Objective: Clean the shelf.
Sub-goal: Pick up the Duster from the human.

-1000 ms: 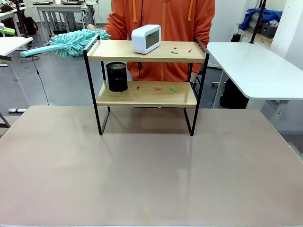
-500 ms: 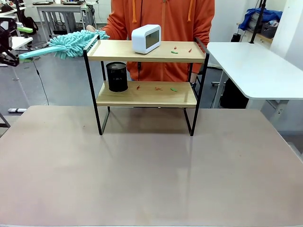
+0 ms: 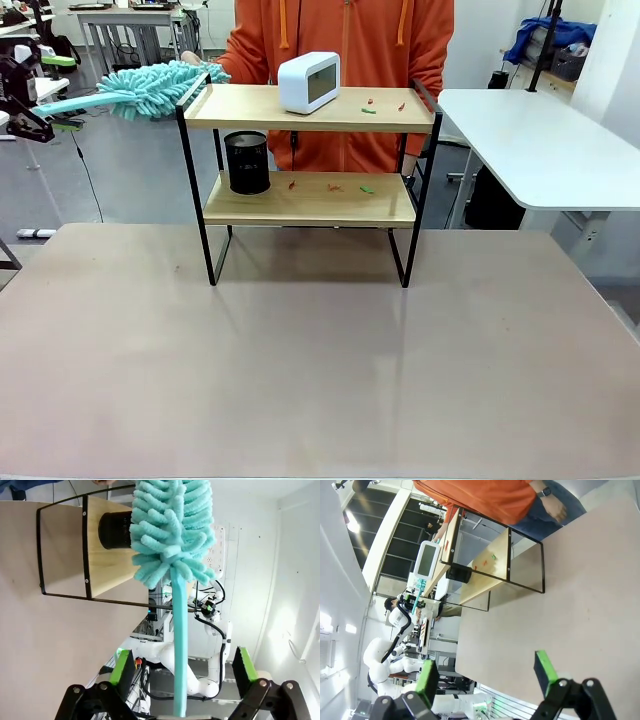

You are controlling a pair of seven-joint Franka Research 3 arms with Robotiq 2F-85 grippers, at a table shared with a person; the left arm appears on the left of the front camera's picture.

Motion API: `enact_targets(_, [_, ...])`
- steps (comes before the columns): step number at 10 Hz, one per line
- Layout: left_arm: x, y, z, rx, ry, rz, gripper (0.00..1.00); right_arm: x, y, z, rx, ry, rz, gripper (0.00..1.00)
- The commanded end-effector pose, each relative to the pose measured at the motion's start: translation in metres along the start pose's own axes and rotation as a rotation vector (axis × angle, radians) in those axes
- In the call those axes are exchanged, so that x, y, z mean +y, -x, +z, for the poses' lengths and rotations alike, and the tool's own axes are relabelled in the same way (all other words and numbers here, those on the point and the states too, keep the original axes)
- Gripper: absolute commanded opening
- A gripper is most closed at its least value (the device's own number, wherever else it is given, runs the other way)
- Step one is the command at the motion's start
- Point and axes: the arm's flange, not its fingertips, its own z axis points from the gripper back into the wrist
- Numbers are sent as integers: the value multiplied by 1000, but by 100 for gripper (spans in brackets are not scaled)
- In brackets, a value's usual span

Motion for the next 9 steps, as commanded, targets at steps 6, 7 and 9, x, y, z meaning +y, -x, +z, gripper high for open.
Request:
enact_targets(6, [-3,2,-6,44,22,-16,0,2,-4,0,-9,-13,27,100])
enact_targets(7, [-2,1,-6,42,19,-14,0,2,-4,0,-9,-13,27,100])
enact_targets(9, [1,3,-5,38,14,-20,0,2,-4,0,-9,-13,27,100])
